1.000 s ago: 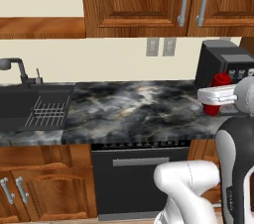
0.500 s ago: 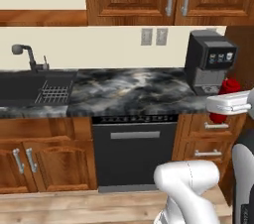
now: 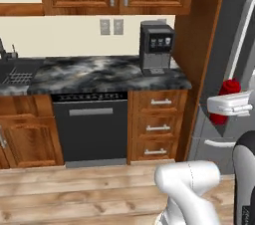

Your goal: Place the ketchup and ketchup from the counter to the top shelf of the fridge. If the existing items in the fridge are on the top shelf, move them to other shelves.

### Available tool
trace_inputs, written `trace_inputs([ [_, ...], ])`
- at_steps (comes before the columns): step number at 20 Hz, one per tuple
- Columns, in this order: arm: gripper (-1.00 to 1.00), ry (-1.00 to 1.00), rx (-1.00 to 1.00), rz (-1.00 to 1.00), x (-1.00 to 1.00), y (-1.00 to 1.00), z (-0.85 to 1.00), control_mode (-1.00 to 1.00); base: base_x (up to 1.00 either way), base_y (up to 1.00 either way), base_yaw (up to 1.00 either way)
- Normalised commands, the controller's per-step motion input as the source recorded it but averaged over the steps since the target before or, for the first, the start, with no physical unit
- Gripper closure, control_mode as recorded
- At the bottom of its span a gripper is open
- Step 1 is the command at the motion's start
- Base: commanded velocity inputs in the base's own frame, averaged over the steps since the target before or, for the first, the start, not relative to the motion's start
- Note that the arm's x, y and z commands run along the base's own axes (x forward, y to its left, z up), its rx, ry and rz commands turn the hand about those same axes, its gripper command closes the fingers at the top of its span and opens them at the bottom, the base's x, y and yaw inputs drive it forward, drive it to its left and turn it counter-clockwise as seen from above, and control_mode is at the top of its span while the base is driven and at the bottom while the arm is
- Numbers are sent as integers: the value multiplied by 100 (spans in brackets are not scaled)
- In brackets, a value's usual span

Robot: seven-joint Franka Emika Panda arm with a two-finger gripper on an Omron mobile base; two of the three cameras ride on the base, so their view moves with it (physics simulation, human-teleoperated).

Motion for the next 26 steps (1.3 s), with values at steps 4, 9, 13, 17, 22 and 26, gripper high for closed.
trace_inputs([
  [4, 100, 0, 0, 0, 0, 0, 0, 100, -98, -100, -28],
  [9, 100, 0, 0, 0, 0, 0, 0, 100, 1, -100, -20],
  [13, 100, 0, 0, 0, 0, 0, 0, 100, 60, -99, 0],
  [17, 100, 0, 0, 0, 0, 0, 0, 100, 53, -95, 0],
  [22, 100, 0, 0, 0, 0, 0, 0, 100, 46, -52, 0],
  [26, 100, 0, 0, 0, 0, 0, 0, 100, 51, 26, 3],
])
